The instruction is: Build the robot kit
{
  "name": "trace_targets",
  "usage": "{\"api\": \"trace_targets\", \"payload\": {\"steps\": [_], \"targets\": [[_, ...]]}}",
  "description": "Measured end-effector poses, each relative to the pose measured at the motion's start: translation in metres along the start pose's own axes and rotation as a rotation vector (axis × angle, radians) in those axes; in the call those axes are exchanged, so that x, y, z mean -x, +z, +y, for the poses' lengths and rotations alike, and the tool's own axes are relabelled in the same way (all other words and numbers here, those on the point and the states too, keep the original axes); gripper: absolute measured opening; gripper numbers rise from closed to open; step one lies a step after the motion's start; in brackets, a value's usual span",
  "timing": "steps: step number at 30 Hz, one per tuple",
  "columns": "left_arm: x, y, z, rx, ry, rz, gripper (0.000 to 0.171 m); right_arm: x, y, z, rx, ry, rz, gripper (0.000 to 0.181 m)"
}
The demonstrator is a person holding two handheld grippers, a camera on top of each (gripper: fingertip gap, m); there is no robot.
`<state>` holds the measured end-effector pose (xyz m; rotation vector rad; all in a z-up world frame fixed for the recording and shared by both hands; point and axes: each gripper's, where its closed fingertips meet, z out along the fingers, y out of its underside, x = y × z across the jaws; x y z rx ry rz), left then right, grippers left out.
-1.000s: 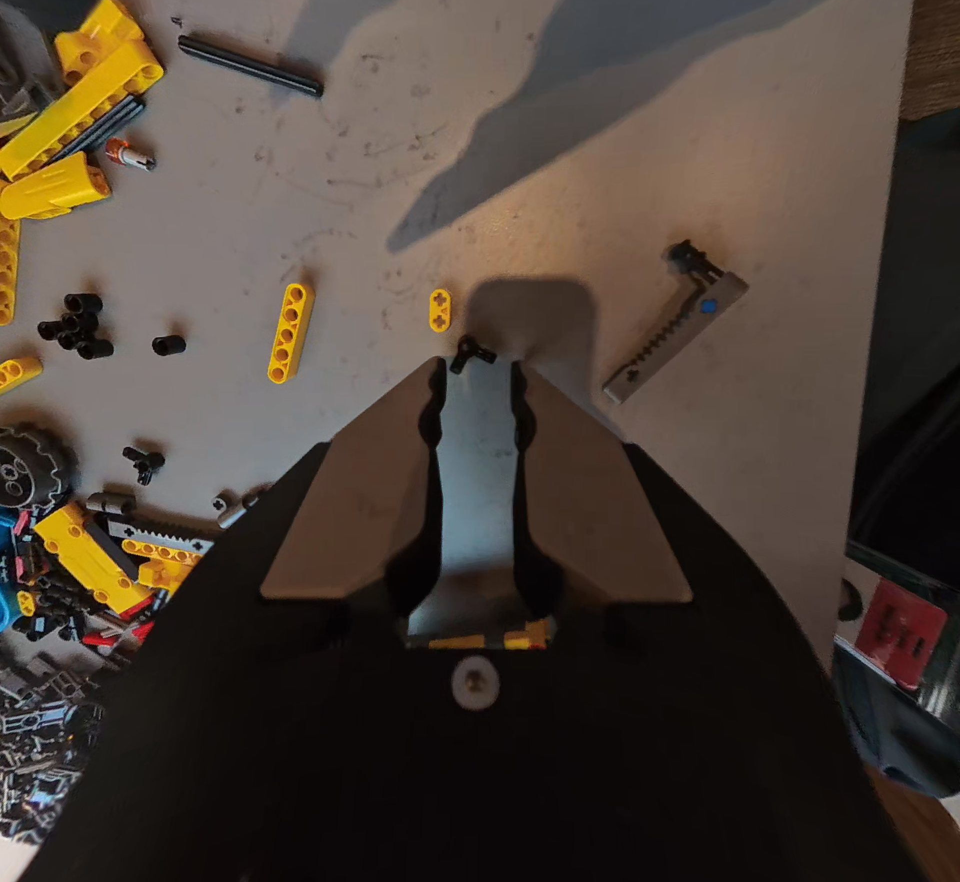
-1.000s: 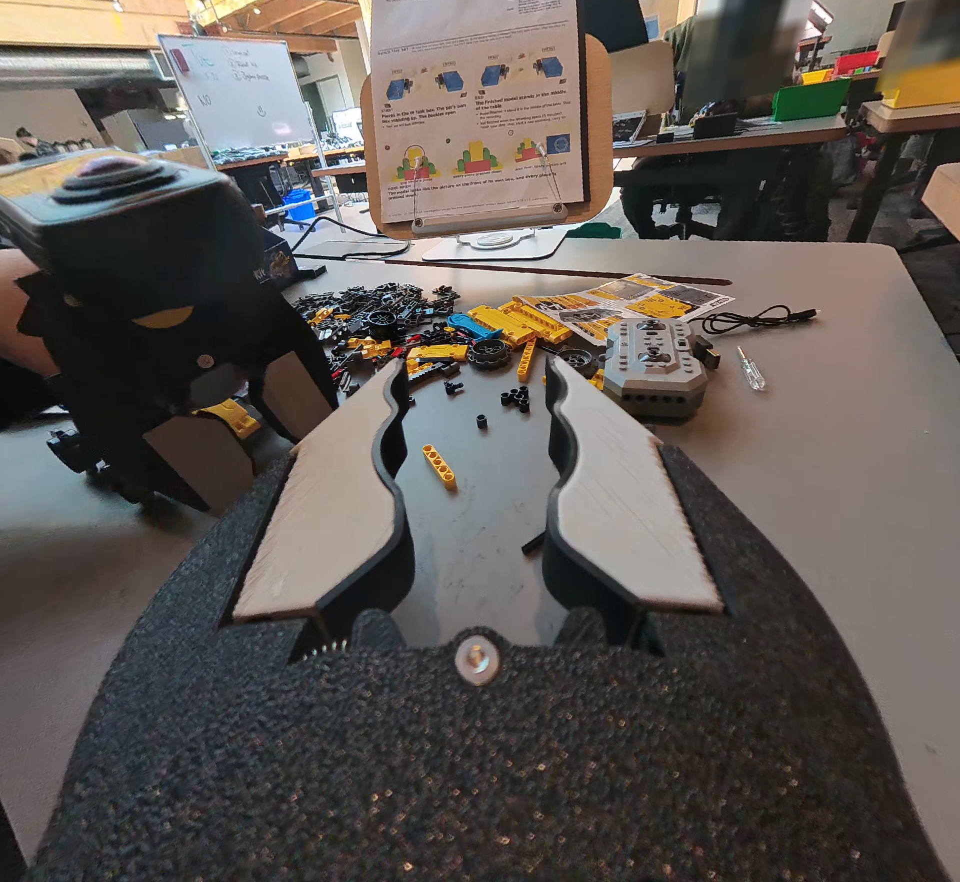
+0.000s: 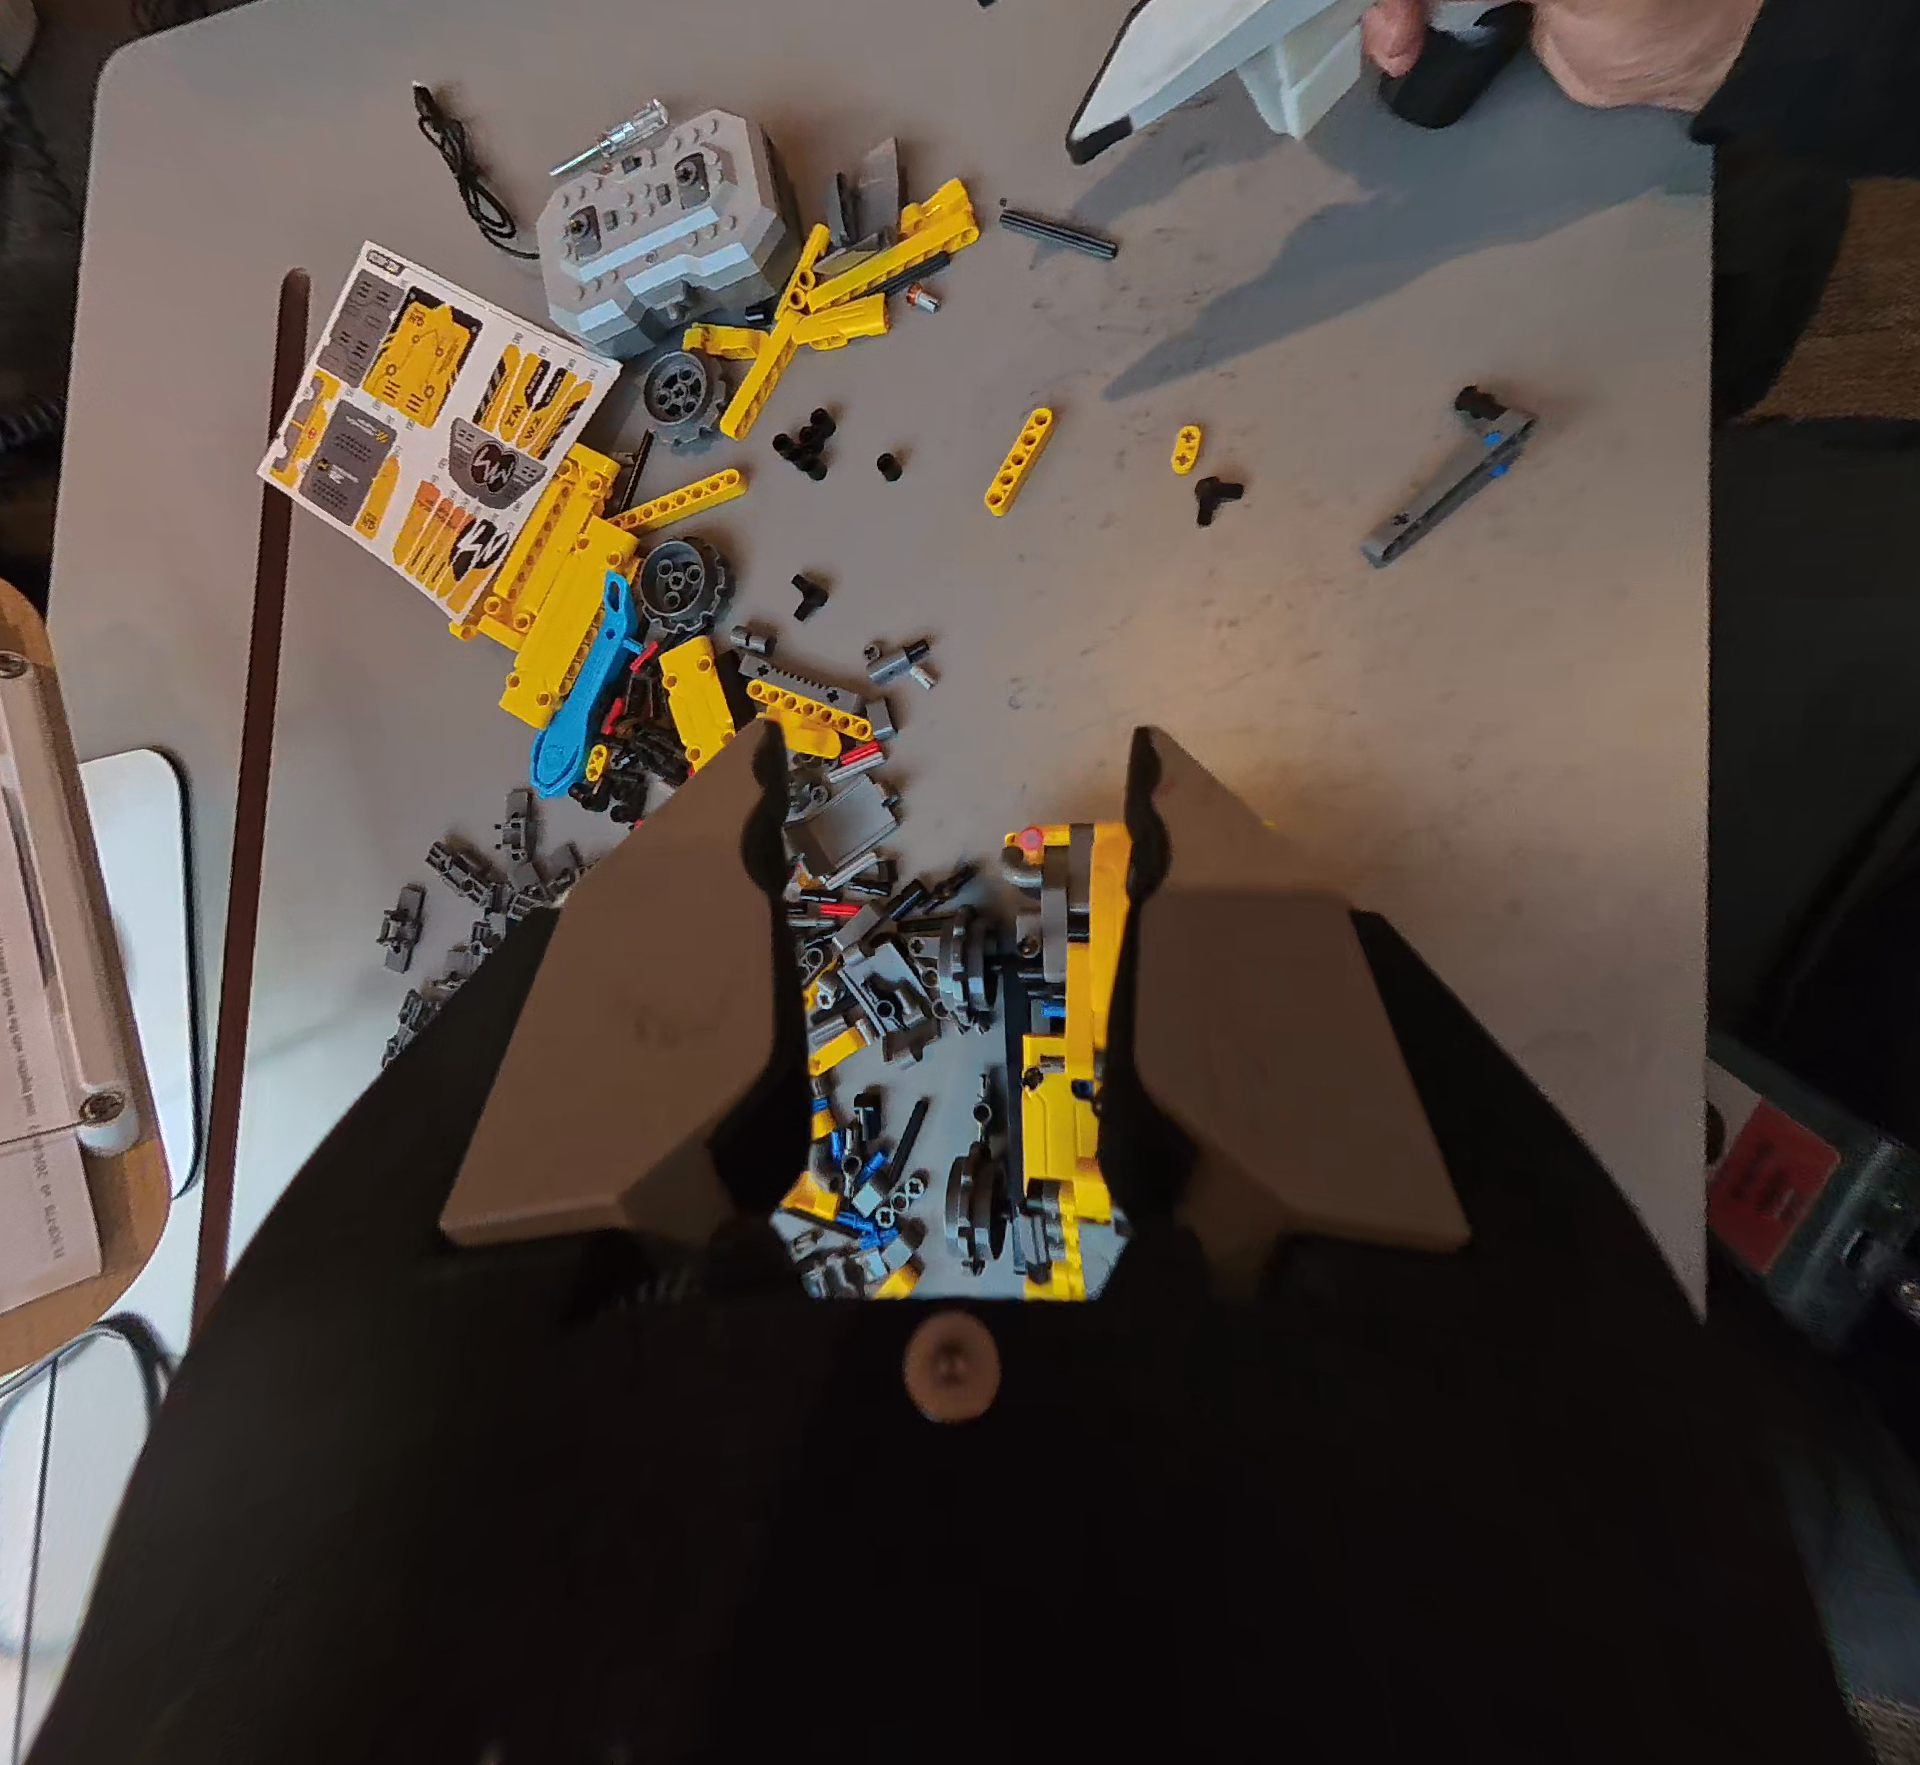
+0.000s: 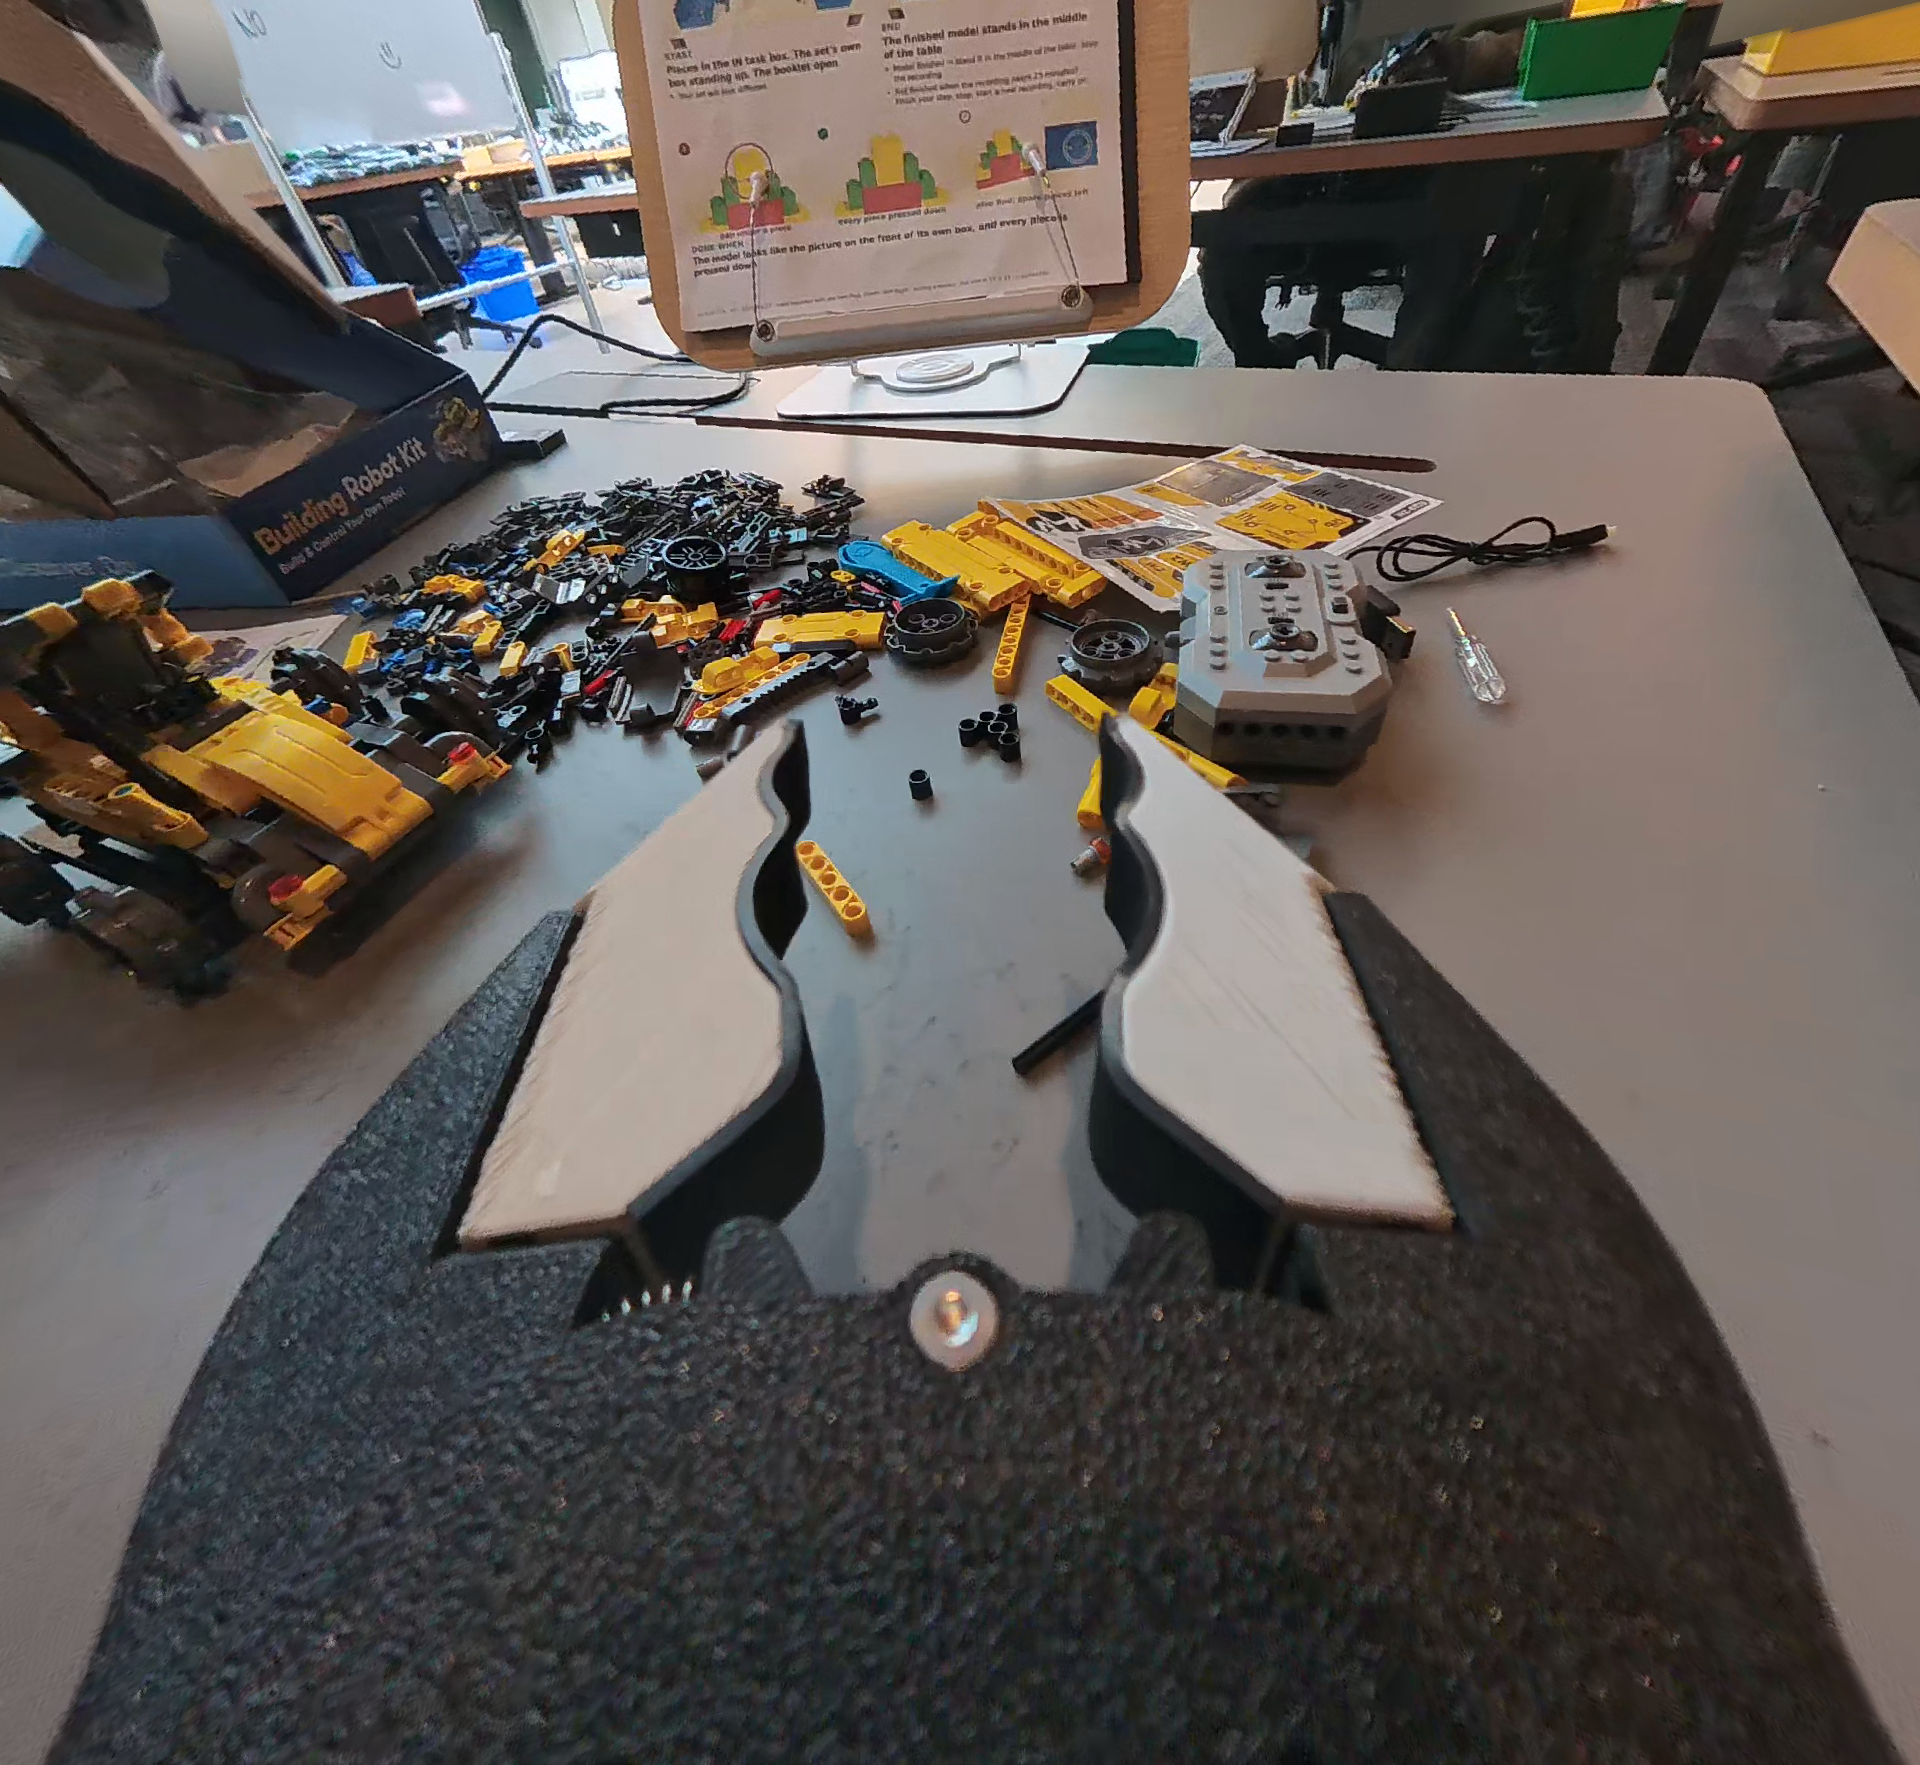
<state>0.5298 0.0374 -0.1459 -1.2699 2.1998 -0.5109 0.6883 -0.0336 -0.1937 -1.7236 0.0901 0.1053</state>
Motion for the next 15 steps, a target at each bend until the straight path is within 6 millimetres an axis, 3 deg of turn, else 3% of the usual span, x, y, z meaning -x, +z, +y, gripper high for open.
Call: {"api": "trace_targets", "payload": {"steps": [12,15], "targets": [[0.025,-0.012,0.010,-0.002,-0.055,-0.068,0.057,0.002,0.006,0.006,0.051,-0.045,0.015,0.055],[0.039,-0.017,0.023,0.013,-0.090,-0.087,0.058,0.002,0.005,0.005,0.043,-0.034,0.013,0.055]]}}
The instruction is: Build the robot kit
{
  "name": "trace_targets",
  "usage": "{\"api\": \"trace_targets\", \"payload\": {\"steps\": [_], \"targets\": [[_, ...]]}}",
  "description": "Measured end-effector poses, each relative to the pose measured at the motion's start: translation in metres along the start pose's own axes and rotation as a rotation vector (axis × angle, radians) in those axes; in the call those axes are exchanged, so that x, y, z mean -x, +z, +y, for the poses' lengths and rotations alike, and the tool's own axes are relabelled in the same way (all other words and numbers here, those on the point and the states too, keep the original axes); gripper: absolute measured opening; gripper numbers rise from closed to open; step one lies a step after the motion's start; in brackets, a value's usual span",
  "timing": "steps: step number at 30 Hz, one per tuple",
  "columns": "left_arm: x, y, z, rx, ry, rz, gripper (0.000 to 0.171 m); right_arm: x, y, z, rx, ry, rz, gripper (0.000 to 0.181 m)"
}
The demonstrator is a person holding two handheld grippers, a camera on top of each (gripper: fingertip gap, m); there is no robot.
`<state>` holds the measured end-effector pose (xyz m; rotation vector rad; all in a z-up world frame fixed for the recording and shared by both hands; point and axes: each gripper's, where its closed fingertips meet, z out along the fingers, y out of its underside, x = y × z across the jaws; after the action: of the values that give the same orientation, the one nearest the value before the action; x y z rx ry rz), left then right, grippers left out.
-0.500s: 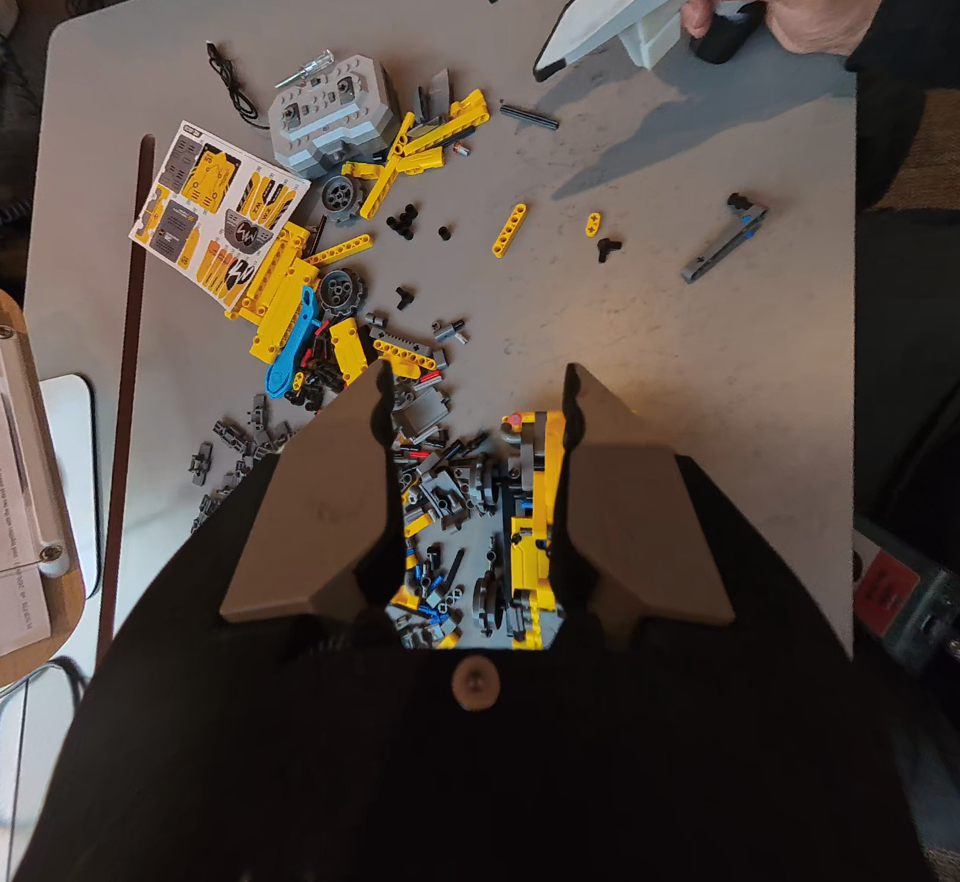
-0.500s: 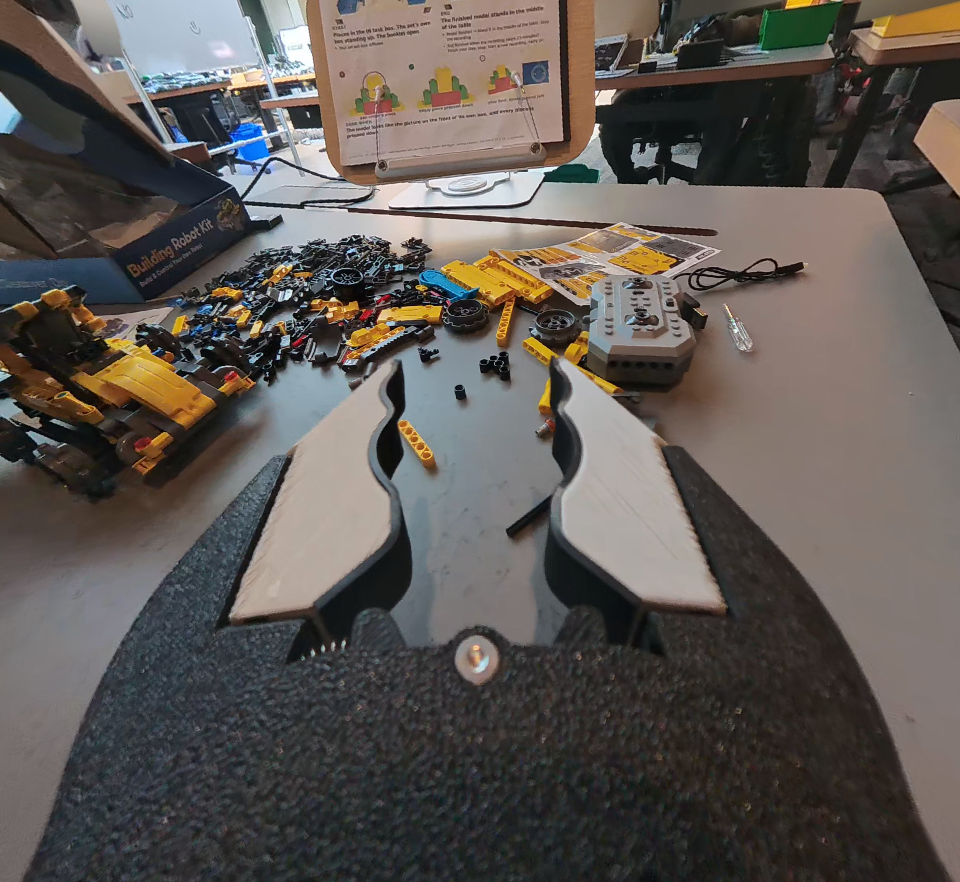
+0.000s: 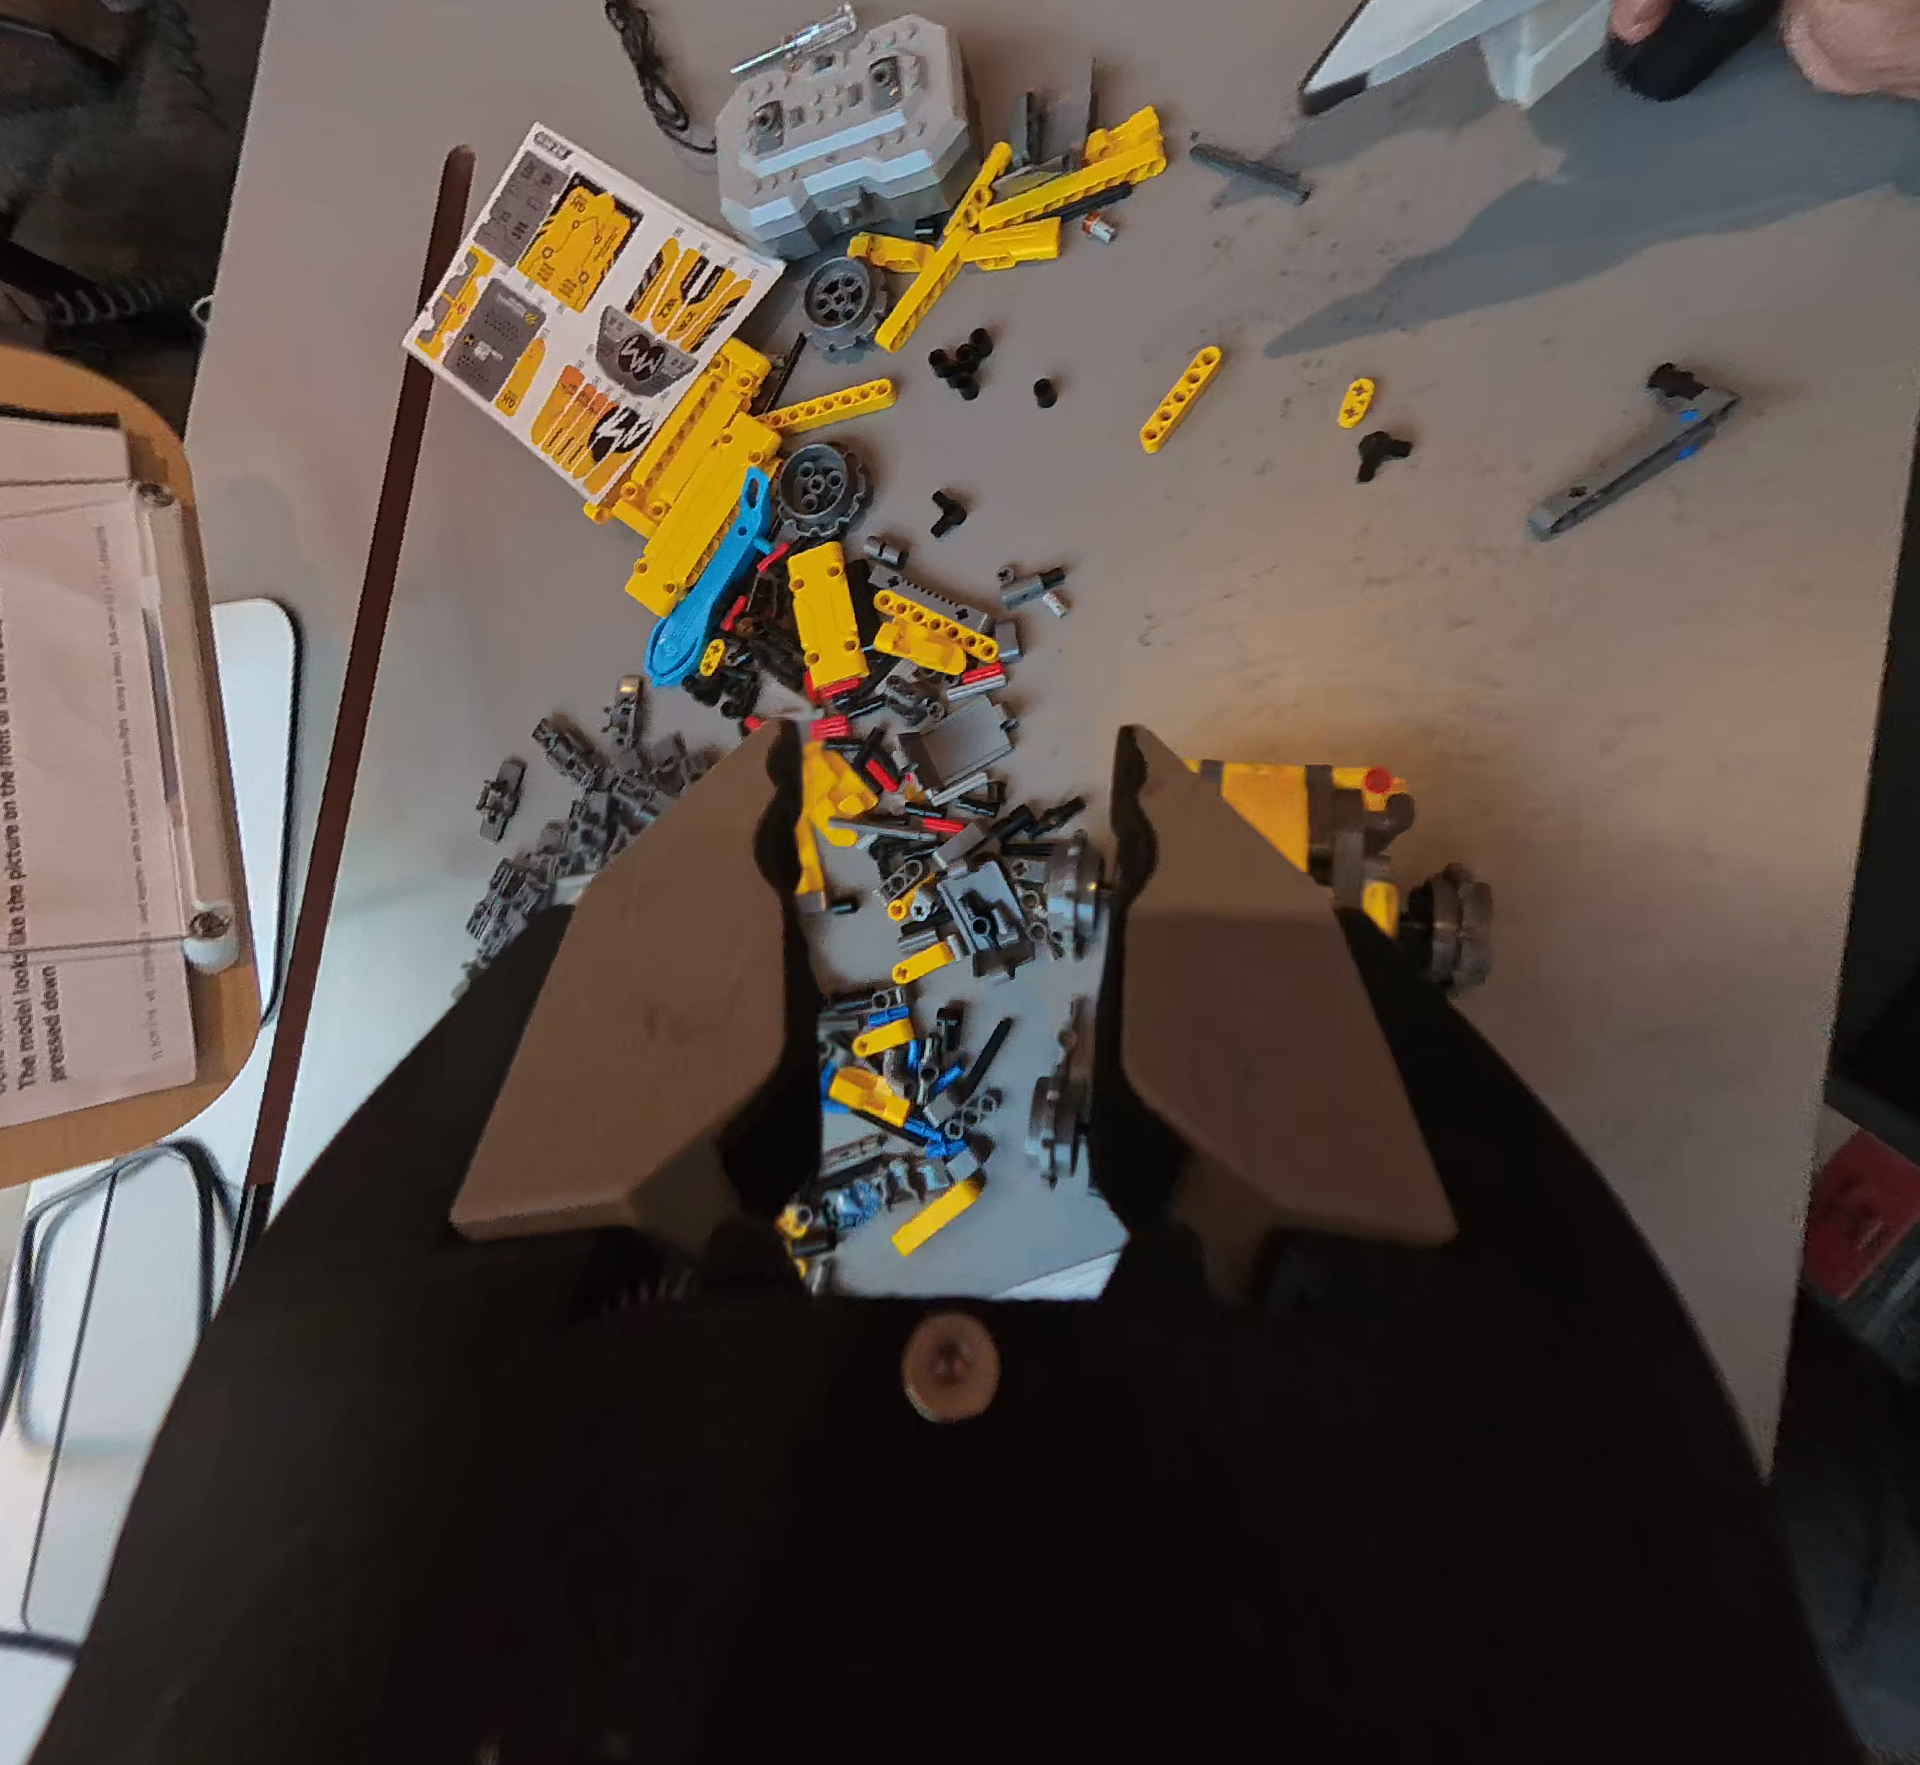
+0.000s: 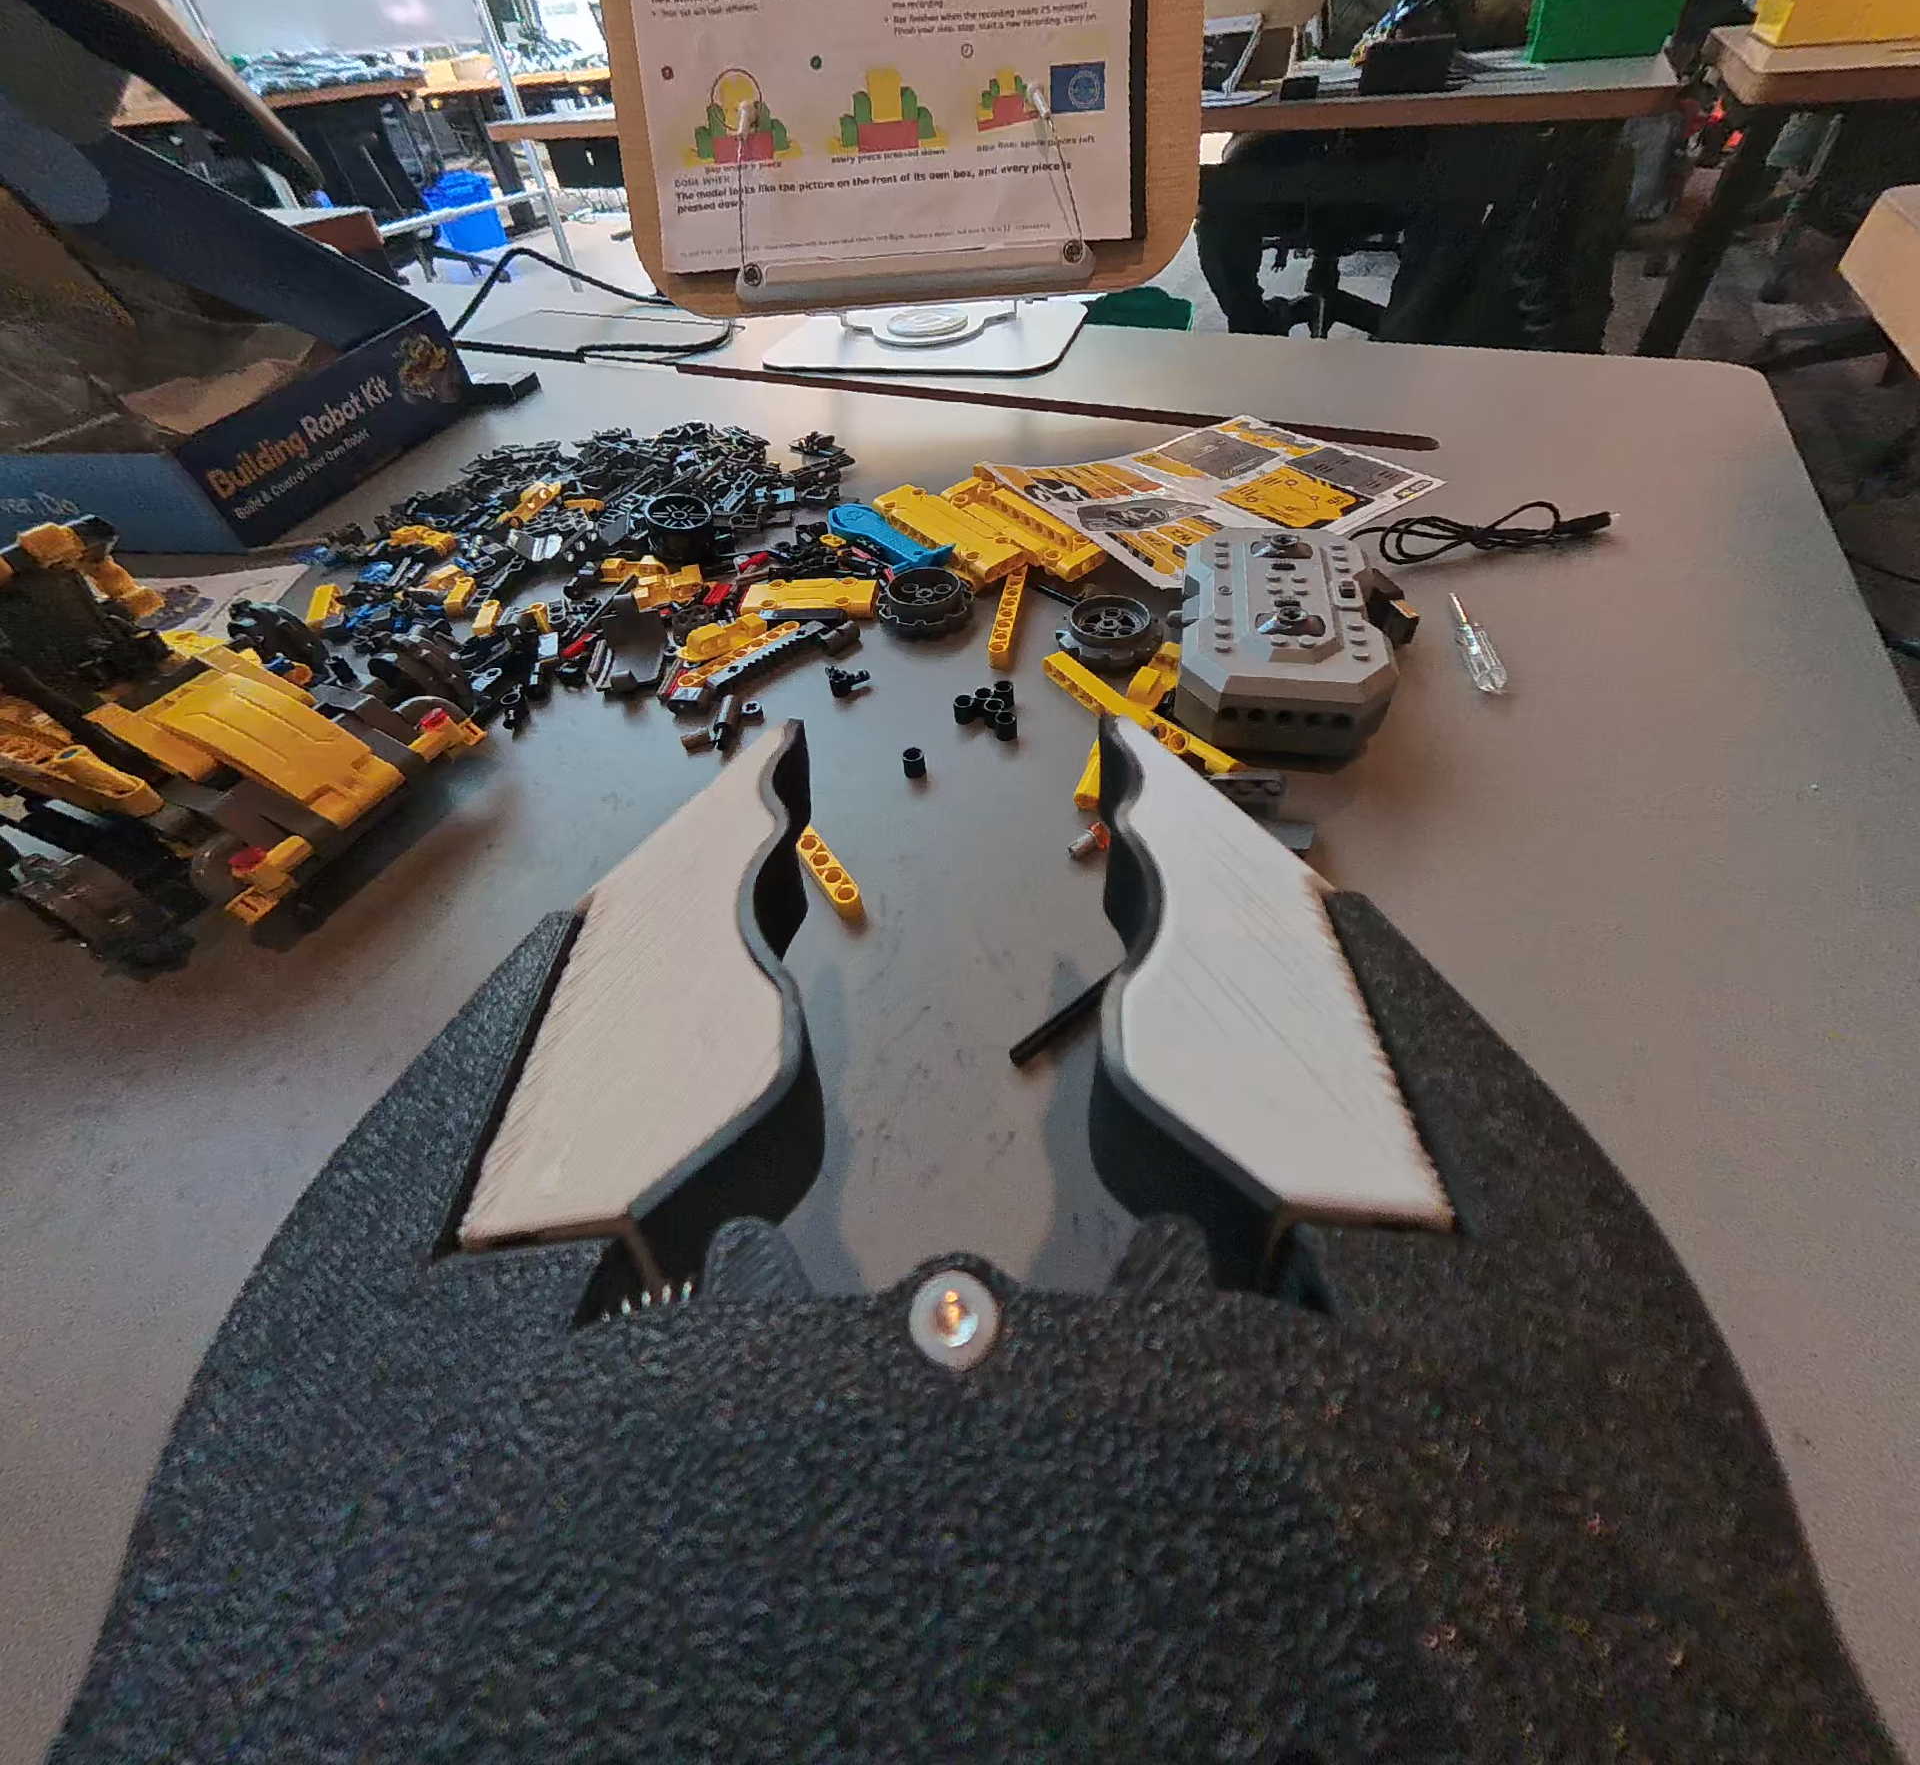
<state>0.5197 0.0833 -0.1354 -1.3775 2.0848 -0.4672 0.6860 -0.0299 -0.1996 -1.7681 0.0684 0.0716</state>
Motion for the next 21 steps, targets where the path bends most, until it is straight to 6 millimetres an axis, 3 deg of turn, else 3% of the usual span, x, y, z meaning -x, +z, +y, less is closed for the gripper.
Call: {"api": "trace_targets", "payload": {"steps": [6,10,15,21], "targets": [[0.061,-0.030,0.046,0.022,-0.167,-0.121,0.054,0.000,-0.002,-0.002,-0.018,0.000,0.002,0.055],[0.086,-0.043,0.076,0.010,-0.296,-0.125,0.047,0.001,-0.002,-0.003,-0.022,0.000,-0.007,0.055],[0.096,-0.038,0.102,0.068,-0.348,-0.114,0.041,0.001,-0.003,-0.004,-0.033,0.010,-0.018,0.055],[0.096,-0.035,0.097,0.057,-0.332,-0.126,0.008,0.002,-0.005,-0.006,-0.045,0.008,-0.024,0.055]]}}
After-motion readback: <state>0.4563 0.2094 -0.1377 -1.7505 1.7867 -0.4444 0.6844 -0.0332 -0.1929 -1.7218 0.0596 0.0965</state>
